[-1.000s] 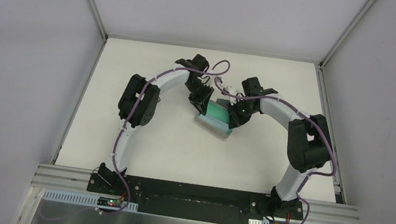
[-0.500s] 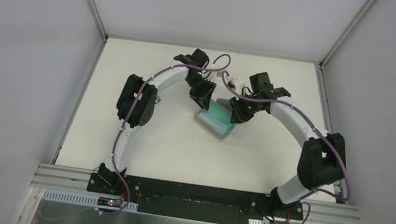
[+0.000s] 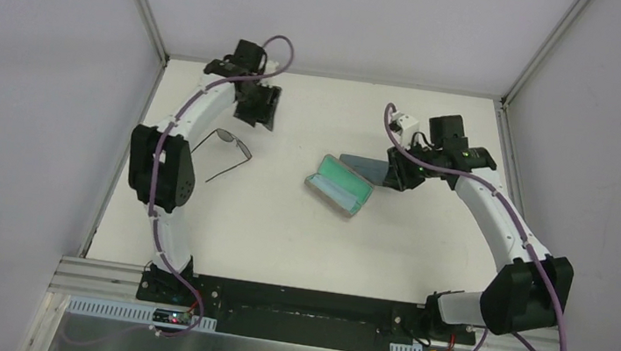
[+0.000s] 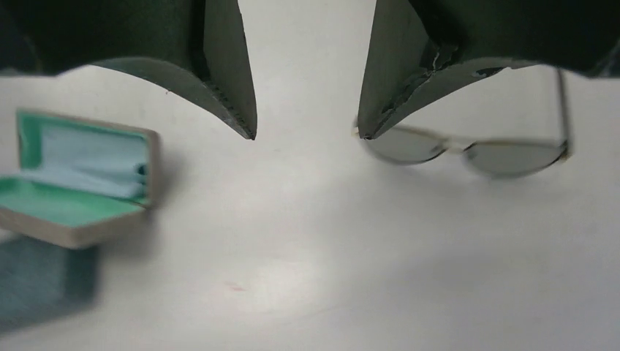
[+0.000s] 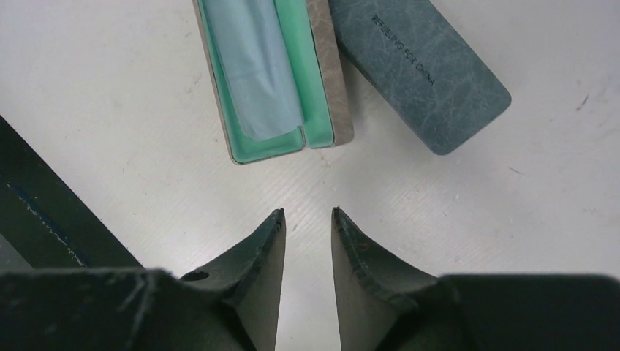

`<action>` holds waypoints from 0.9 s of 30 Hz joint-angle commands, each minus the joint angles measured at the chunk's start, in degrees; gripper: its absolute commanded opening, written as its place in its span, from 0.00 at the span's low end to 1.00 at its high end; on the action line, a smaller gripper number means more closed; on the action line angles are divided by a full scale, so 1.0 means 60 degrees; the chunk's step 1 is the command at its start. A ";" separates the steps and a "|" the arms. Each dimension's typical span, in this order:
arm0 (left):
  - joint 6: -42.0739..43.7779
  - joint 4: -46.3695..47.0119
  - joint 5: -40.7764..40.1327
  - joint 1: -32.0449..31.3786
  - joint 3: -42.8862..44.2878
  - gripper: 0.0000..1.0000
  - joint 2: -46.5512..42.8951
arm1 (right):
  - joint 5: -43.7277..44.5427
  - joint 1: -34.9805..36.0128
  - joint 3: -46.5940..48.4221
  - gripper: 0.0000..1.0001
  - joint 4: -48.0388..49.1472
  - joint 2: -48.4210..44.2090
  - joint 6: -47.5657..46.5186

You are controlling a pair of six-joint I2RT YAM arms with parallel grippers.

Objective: Organize the sunglasses
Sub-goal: Place the glasses cleaning cloth in the sunglasses case.

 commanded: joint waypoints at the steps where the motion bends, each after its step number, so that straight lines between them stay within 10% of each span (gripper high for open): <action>1: -0.1772 0.0475 -0.3458 0.1426 -0.1045 0.55 -0.0949 | -0.0119 -0.0355 -0.0431 0.33 0.0149 -0.0508 0.0185; 27: -0.4357 0.0515 -0.3355 0.2292 -0.0845 0.43 0.0612 | -0.0003 -0.0871 -0.0996 0.37 0.0080 -0.0774 0.0192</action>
